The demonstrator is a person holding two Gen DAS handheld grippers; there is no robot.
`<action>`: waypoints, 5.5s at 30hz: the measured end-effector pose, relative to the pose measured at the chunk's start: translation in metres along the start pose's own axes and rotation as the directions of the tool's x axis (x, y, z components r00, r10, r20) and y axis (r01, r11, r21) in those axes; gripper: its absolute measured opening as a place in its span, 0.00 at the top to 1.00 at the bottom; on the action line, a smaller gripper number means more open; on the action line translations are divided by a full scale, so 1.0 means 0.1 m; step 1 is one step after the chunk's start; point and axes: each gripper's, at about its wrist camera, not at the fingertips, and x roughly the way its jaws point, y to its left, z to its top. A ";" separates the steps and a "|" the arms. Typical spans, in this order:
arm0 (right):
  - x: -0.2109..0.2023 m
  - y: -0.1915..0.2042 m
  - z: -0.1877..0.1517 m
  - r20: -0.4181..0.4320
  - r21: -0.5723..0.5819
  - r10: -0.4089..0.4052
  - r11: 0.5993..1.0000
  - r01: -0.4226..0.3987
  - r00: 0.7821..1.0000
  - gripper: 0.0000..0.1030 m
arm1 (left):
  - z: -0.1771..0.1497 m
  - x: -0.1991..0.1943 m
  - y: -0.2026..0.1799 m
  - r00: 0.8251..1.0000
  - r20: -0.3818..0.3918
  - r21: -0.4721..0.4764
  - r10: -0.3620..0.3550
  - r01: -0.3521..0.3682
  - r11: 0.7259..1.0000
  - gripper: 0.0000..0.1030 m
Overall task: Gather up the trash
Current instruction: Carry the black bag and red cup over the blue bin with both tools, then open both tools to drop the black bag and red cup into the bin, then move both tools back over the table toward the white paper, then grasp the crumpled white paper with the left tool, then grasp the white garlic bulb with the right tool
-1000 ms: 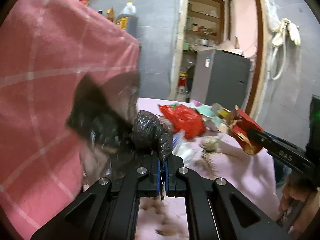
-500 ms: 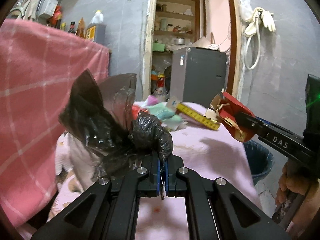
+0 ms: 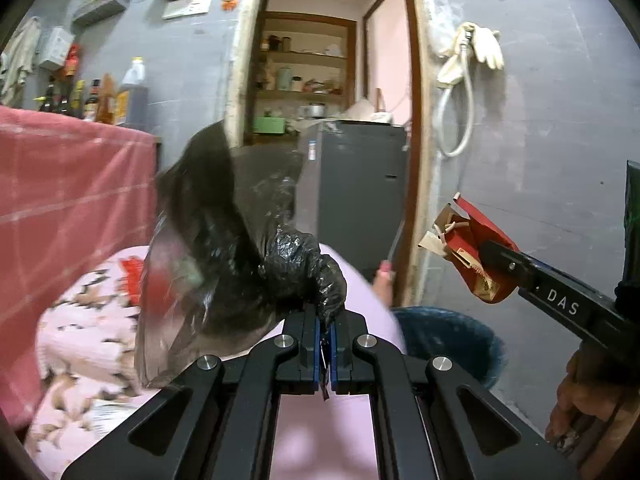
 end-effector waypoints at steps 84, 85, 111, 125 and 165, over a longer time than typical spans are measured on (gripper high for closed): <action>0.04 0.52 0.26 0.091 -0.070 0.029 0.997 -0.023 0.995 0.00 | 0.39 -0.53 1.27 0.966 -0.018 -0.216 0.257 -0.255 0.943 0.03; 0.05 0.58 0.24 0.081 -0.076 0.043 0.996 -0.037 0.996 0.00 | 0.34 -0.58 1.33 0.963 -0.028 -0.216 0.267 -0.267 0.939 0.03; 0.64 1.26 -0.39 -0.315 -0.167 0.221 0.945 -0.283 0.923 0.06 | -0.54 -0.52 1.56 0.923 -0.365 -0.181 0.120 -0.197 0.964 0.04; 0.84 1.19 -0.40 -0.358 -0.137 0.218 0.950 -0.282 0.908 0.27 | -0.52 0.03 1.46 0.847 -0.529 -0.157 0.057 -0.164 0.974 0.16; 1.38 1.84 -0.61 -0.492 -0.064 0.357 0.895 -0.441 0.794 0.67 | -0.32 -0.37 1.78 0.929 -0.314 -0.255 0.195 -0.280 0.925 0.30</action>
